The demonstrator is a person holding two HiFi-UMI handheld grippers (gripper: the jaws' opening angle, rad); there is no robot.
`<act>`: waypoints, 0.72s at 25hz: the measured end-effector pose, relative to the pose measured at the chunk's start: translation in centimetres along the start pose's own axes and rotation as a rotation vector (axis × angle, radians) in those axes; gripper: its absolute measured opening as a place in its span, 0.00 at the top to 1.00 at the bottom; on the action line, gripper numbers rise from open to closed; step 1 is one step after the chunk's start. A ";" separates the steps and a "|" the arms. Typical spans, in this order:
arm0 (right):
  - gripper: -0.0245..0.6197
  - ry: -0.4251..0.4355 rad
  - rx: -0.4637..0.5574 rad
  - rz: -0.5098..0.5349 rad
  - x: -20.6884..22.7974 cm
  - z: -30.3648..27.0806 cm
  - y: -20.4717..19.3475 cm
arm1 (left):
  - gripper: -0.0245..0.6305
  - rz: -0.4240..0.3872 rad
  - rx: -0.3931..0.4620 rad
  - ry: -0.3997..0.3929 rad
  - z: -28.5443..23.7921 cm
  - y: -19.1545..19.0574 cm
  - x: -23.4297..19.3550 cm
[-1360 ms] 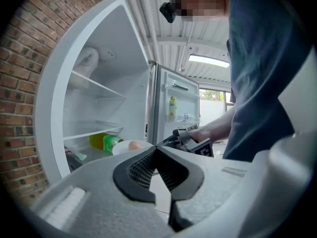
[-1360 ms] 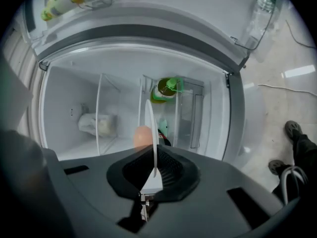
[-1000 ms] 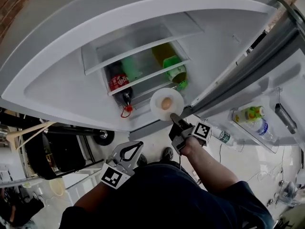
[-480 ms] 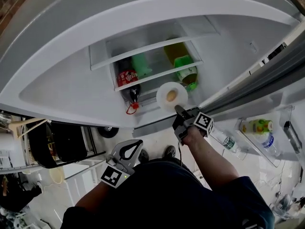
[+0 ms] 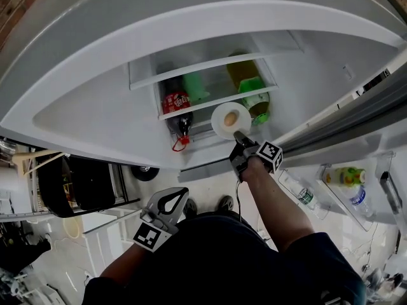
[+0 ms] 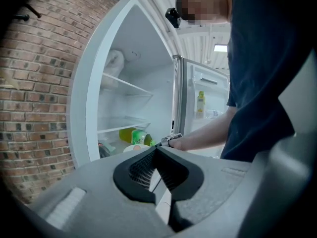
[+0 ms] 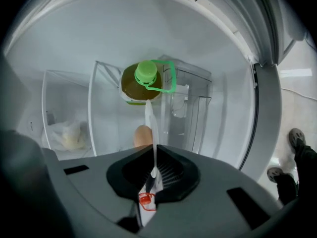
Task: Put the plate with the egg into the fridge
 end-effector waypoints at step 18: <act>0.93 -0.057 0.002 -0.005 0.7 -4.1 0.7 | 0.96 0.022 0.007 0.038 1.0 -0.1 -1.0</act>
Point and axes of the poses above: the fingertips, and each gripper's own axes: z backward along the fingers, x to its right, y out of its top, the point moved 2 cm from there along z, backward along the fingers, and after that the axes turned 14 degrees about y, right-handed, at the moved point
